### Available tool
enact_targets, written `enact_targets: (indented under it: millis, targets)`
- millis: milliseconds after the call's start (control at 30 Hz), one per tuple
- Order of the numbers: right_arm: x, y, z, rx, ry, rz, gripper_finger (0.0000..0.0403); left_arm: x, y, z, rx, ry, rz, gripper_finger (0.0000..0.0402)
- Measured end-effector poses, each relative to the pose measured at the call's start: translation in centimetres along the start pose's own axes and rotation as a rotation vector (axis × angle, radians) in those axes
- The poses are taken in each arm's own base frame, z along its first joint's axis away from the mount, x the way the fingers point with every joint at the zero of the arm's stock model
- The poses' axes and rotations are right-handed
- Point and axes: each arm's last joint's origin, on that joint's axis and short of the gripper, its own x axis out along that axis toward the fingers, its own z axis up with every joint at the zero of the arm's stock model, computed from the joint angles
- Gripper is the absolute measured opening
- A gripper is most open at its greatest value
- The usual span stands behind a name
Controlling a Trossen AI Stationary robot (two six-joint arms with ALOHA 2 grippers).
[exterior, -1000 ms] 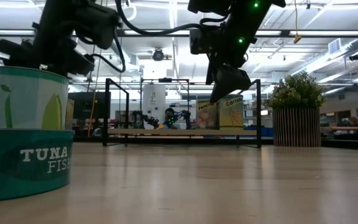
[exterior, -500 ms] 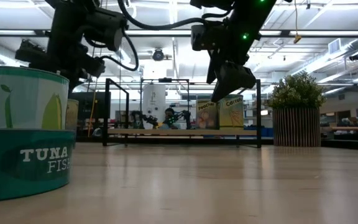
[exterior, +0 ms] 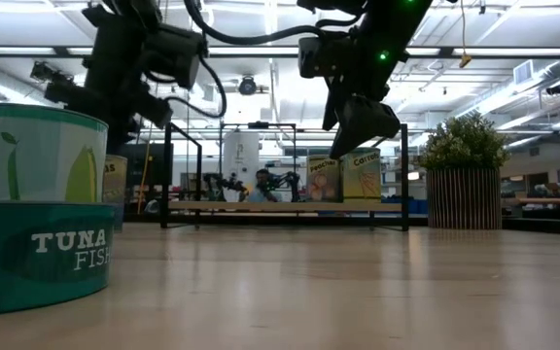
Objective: Pick and place cans onto a shelf
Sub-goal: Put the canned peas on the shelf
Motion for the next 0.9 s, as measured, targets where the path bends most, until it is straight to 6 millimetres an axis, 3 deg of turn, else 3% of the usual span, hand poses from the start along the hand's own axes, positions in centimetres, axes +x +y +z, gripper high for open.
enact_targets:
  millis: [433,733,900]
  targets:
    - [-0.1,0.2,-0.1,-0.013,0.005,0.002,0.0348,2.7,0.5,1.7,-0.112,0.123,-0.072,0.0387]
    - [-0.9,0.6,-0.4,-0.031,0.014,0.011,0.0348,2.7,0.4,2.0,-0.169,0.089,-0.073,0.0304]
    - [-1.7,-0.2,-1.4,0.002,0.054,0.024,0.0348,2.2,-0.1,2.3,-0.186,0.07,-0.074,0.03]
